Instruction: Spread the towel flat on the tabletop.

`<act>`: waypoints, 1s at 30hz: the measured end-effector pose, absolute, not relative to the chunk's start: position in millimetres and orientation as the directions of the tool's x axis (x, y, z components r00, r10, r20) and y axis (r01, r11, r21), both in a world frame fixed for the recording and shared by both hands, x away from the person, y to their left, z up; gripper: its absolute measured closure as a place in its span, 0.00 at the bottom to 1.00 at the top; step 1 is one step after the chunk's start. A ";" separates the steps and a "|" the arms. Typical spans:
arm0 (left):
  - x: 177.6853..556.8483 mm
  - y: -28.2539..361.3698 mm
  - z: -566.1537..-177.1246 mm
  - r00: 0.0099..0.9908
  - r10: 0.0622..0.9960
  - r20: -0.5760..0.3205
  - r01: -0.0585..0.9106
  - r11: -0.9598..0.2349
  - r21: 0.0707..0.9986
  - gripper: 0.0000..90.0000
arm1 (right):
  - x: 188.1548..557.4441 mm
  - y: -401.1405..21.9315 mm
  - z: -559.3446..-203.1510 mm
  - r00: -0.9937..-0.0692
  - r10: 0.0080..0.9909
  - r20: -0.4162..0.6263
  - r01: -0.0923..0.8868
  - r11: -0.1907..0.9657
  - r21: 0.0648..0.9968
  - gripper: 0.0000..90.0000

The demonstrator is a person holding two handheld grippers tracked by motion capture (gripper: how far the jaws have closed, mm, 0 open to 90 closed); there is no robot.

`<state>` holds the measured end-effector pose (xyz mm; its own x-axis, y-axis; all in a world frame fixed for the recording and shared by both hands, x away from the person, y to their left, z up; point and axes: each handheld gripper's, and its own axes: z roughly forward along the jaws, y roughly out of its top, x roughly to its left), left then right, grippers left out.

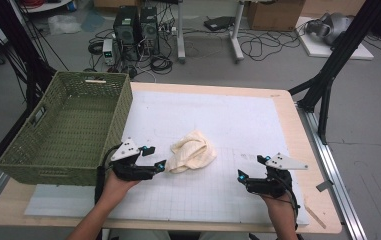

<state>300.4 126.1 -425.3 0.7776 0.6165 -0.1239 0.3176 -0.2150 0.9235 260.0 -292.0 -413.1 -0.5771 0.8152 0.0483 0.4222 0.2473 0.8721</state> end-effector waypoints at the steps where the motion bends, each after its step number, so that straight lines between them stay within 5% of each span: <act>1: 300.7 121.9 -426.0 0.779 0.615 -0.121 0.321 -0.225 0.920 0.34 | 260.2 -291.7 -413.4 -0.579 0.814 0.047 0.429 0.255 0.867 0.12; 7: 303.7 97.1 -427.9 0.805 0.586 -0.086 0.313 -0.299 0.901 0.39 | 256.2 -291.2 -413.5 -0.584 0.810 0.044 0.426 0.260 0.867 0.12; 16: 302.9 69.6 -432.7 0.845 0.534 0.018 0.257 -0.435 0.863 0.92 | 255.4 -295.2 -415.1 -0.575 0.816 0.057 0.440 0.250 0.863 0.13; 26: 296.8 76.0 -406.9 0.895 0.382 -0.231 0.311 -0.163 0.936 0.95 | 256.3 -288.3 -416.8 -0.622 0.780 0.068 0.429 0.267 0.863 0.20; 30: 298.0 77.4 -399.7 0.885 0.413 -0.216 0.295 -0.138 0.946 0.95 | 256.2 -284.5 -414.8 -0.634 0.770 0.072 0.419 0.263 0.869 0.20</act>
<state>298.0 77.4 -399.7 0.8850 0.4125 -0.2157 0.2947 -0.1378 0.9456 256.2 -284.5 -414.8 -0.6337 0.7702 0.0724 0.4188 0.2630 0.8691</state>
